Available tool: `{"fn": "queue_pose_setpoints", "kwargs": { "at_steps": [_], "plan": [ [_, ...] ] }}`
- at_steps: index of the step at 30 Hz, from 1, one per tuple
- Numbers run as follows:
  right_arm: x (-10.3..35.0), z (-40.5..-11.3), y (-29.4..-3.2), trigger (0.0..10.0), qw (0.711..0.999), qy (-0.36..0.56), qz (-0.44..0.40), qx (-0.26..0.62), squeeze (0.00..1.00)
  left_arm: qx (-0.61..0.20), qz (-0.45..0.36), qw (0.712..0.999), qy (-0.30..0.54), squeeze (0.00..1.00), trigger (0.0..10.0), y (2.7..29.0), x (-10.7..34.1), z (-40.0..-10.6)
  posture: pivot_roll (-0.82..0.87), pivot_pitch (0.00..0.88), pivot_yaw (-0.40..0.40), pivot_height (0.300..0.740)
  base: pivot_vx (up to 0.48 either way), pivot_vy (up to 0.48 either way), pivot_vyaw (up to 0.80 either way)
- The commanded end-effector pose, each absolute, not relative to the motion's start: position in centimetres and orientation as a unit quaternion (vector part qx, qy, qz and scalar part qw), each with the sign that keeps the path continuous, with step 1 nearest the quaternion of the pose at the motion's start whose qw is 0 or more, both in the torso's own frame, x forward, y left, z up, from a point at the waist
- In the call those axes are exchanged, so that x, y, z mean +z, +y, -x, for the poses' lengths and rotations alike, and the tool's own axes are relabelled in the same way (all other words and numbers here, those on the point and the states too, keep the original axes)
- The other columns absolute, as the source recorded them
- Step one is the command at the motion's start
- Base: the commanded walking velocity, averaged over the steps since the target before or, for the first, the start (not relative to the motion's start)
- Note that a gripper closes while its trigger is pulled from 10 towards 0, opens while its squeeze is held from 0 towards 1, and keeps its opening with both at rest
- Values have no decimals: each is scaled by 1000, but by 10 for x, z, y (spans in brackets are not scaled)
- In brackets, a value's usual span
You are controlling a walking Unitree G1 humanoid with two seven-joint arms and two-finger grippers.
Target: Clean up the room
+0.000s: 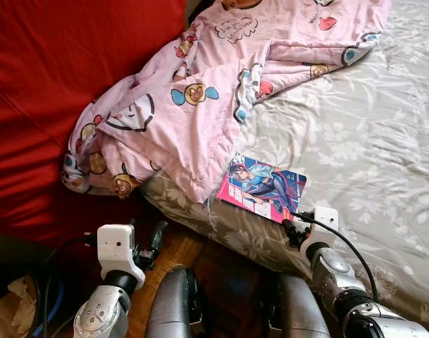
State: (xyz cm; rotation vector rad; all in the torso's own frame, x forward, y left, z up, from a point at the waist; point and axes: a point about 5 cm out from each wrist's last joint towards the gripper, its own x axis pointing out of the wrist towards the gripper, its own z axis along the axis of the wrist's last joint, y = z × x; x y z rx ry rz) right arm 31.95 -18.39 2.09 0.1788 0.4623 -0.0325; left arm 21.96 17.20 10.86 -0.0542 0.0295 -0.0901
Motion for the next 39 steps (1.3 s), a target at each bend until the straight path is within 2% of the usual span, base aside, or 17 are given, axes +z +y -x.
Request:
{"fn": "queue_pose_setpoints", "kwargs": {
  "at_steps": [1,28,39],
  "plan": [
    [9,-310,-181,0,963,254,-92,-17,0,-35,23,999,28,0,10000,178,106,-213,61,382,94,641,0,0,0],
    [8,-308,-191,0,963,254,-84,-33,0,-35,17,999,30,0,10000,177,104,-214,63,362,101,641,0,0,0],
    [10,-306,-198,0,968,231,-85,-44,0,-33,15,999,34,0,10000,175,95,-224,30,315,89,641,0,0,0]
  ]
}}
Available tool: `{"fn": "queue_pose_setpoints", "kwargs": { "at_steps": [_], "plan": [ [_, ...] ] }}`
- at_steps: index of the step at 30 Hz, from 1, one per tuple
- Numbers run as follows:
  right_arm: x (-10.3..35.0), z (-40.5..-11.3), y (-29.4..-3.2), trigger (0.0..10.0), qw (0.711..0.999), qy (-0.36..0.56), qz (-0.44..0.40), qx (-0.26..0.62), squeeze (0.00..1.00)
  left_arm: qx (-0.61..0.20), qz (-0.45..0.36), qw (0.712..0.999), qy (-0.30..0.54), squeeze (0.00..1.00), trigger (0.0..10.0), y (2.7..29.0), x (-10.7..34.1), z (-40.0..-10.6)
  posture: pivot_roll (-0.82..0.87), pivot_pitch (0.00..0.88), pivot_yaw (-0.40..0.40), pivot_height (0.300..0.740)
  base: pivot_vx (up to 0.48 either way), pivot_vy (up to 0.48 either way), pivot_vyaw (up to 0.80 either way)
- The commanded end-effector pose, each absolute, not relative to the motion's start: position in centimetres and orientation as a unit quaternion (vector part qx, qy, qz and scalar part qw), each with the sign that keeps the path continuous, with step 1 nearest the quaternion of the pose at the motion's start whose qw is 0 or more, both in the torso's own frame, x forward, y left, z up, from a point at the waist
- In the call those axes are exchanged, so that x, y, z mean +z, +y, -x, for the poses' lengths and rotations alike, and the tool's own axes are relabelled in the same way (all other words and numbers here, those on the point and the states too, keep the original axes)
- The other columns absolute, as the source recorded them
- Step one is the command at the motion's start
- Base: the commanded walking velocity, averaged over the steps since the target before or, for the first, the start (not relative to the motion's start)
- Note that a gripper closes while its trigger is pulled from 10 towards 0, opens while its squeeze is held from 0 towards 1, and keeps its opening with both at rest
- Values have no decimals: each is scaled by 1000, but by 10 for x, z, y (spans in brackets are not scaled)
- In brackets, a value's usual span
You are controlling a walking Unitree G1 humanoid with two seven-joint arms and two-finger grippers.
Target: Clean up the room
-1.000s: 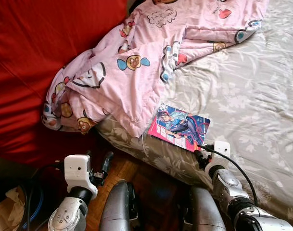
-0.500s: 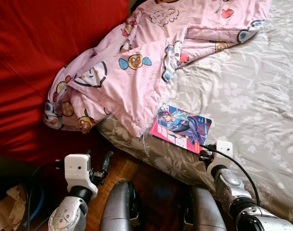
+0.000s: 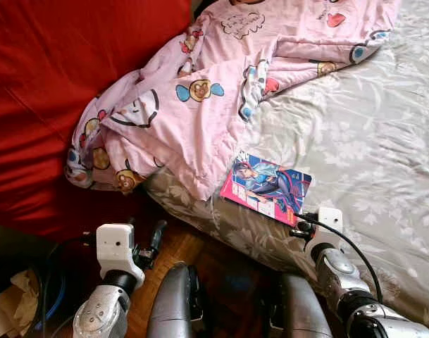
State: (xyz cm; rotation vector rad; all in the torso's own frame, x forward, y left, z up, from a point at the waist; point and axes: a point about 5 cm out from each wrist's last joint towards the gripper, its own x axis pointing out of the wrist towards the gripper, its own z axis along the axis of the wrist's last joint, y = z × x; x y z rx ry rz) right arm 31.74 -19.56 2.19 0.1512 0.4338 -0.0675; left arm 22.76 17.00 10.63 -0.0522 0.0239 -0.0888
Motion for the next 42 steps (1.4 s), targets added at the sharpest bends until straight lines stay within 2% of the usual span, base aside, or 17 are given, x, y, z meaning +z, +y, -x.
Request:
{"fn": "queue_pose_setpoints", "kwargs": {
  "at_steps": [1,10,16,17,18,19,21,25,34,42],
  "plan": [
    [11,-306,-199,0,969,226,-86,-47,0,-35,13,999,34,0,10000,174,94,-225,24,306,86,641,0,0,0],
    [18,-302,-213,0,980,154,-109,-69,0,-20,12,998,51,0,10000,176,74,-234,-33,237,56,641,0,0,0],
    [5,-275,-215,0,986,121,-97,-67,0,-3,20,996,81,0,10000,181,48,-231,-100,191,35,641,0,0,0],
    [1,-268,-214,4941,986,121,-94,-64,0,1,21,996,89,0,10000,182,43,-230,-111,182,33,641,0,0,0],
    [-2,-264,-213,4941,986,122,-92,-62,0,4,21,995,94,0,10000,182,40,-229,-114,180,32,641,0,0,0],
    [-7,-256,-213,10000,985,128,-94,-64,0,6,23,995,102,0,10000,183,35,-227,-121,174,30,641,0,0,0],
    [-20,-240,-213,10000,981,153,-98,-72,0,8,25,992,120,0,10000,182,22,-224,-137,163,28,641,0,0,0],
    [-25,-233,-210,10000,980,159,-101,-67,0,12,25,991,132,0,10000,182,14,-223,-142,147,23,641,0,0,0],
    [-43,-226,-191,10000,967,248,-55,1,0,32,22,983,180,0,10000,186,-16,-216,-134,98,-1,691,0,0,0],
    [-56,-217,-186,10000,951,306,-33,11,0,36,14,970,242,0,10000,185,-43,-209,-137,67,-5,736,0,0,0]
  ]
}}
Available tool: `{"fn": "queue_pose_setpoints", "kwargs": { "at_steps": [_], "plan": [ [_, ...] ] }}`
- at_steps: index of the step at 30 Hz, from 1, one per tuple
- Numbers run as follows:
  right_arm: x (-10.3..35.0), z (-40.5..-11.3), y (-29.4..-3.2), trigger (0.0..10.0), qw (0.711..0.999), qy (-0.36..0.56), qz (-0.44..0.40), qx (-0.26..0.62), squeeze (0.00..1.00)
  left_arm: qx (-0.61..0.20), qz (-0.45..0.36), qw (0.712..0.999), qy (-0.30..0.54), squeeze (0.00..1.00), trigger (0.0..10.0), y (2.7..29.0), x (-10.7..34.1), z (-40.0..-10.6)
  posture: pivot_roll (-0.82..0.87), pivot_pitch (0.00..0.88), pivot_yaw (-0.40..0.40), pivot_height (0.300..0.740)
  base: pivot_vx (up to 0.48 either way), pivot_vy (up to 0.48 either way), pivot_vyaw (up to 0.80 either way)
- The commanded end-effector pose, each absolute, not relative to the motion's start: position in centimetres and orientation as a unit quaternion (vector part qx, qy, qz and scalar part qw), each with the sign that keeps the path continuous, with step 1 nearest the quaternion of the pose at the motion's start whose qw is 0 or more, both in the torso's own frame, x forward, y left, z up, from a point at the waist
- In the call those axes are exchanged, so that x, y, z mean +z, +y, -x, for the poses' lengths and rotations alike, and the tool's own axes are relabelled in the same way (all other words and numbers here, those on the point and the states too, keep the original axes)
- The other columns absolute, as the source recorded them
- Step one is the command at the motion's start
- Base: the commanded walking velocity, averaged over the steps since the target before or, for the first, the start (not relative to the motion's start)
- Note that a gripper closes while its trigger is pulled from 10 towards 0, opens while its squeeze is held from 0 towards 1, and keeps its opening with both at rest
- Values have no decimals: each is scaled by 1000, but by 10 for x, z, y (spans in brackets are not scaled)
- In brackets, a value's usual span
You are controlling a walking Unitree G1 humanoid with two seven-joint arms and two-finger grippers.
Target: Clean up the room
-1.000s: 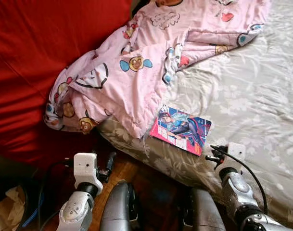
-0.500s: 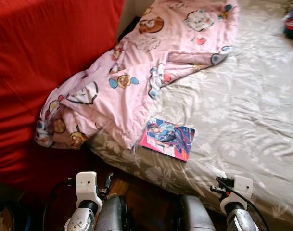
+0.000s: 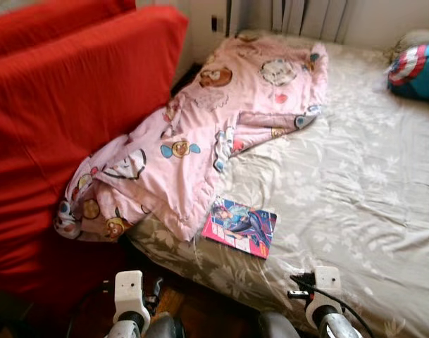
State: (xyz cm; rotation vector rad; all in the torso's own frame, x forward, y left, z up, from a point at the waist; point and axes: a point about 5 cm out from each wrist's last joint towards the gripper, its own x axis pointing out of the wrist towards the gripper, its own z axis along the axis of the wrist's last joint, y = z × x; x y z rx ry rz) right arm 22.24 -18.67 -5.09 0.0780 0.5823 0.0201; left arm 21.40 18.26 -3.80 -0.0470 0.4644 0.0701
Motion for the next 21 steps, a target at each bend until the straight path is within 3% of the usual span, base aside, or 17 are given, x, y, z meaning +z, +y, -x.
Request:
{"fn": "queue_pose_setpoints", "kwargs": {
  "at_steps": [1,14,16,21],
  "plan": [
    [-57,-216,-186,10000,950,311,-33,11,0,35,12,968,246,0,10000,185,-44,-209,-137,61,-6,740,0,0,0],
    [-77,-188,-197,10000,914,407,-12,-7,0,51,21,938,343,0,10000,186,-67,-200,-137,0,-12,740,0,0,0],
    [-83,-169,-217,10000,903,429,-10,-36,0,44,11,922,385,0,10000,184,-77,-188,-139,0,-18,740,0,0,0],
    [-82,-158,-236,10000,898,439,8,-32,0,67,22,910,410,0,10000,185,-83,-178,-139,0,-26,740,0,0,0]
  ]
}}
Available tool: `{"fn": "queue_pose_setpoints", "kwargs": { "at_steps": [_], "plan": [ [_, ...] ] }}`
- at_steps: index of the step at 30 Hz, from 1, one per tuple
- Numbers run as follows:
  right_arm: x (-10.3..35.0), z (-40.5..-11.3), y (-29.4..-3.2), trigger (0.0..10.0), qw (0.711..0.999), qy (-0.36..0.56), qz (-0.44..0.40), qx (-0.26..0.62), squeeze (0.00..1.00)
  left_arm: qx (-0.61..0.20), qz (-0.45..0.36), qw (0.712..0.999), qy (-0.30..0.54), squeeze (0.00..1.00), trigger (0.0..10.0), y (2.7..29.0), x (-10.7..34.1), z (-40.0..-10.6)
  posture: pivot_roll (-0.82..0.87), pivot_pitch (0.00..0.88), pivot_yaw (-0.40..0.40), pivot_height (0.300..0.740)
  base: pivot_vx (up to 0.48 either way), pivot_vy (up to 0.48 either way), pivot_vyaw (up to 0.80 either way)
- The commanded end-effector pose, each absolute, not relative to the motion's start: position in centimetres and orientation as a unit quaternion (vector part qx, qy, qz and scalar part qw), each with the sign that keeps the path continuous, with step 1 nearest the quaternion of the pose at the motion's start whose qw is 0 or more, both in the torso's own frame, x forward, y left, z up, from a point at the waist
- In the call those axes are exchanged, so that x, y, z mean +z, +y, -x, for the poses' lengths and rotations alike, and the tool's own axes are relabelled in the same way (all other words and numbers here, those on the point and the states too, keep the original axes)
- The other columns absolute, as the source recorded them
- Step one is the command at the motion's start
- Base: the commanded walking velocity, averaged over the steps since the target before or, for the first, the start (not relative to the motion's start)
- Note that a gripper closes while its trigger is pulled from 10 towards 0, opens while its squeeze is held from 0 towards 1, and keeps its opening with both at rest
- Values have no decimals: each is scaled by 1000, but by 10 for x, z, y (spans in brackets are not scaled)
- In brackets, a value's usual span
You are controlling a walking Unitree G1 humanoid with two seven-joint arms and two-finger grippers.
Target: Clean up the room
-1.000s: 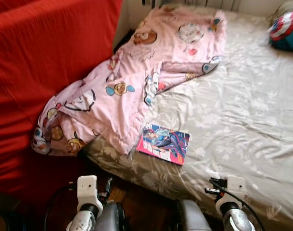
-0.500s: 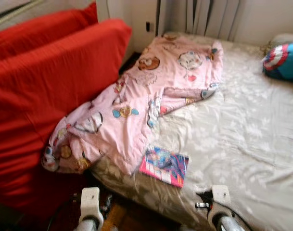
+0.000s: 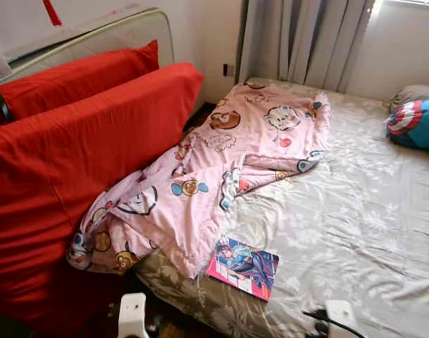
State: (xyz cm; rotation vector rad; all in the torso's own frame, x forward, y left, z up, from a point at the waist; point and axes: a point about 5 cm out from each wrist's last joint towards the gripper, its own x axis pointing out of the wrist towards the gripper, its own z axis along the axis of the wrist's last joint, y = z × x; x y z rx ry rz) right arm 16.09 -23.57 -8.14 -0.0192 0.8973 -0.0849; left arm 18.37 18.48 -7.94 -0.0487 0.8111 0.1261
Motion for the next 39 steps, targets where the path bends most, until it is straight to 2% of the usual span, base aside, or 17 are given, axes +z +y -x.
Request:
{"fn": "queue_pose_setpoints", "kwargs": {
  "at_steps": [1,9,15,34,39],
  "plan": [
    [-82,-158,-236,10000,898,439,8,-32,0,67,22,910,410,0,10000,185,-83,-178,-139,0,-26,740,0,0,0],
    [-81,-154,-249,10000,894,446,24,-31,0,83,32,905,416,0,10000,183,-85,-175,-130,0,-38,740,0,0,0],
    [-79,-164,-238,10000,900,434,28,-17,0,90,34,902,421,0,10000,186,-86,-174,-127,0,-44,740,0,0,0],
    [-84,-157,-232,10000,894,448,17,-14,0,94,29,896,434,0,10000,192,-89,-167,-120,69,-10,740,0,0,788],
    [-85,-155,-232,10000,891,453,7,-20,0,92,25,896,434,0,10000,196,-88,-166,-112,86,1,740,0,0,0]
  ]
}}
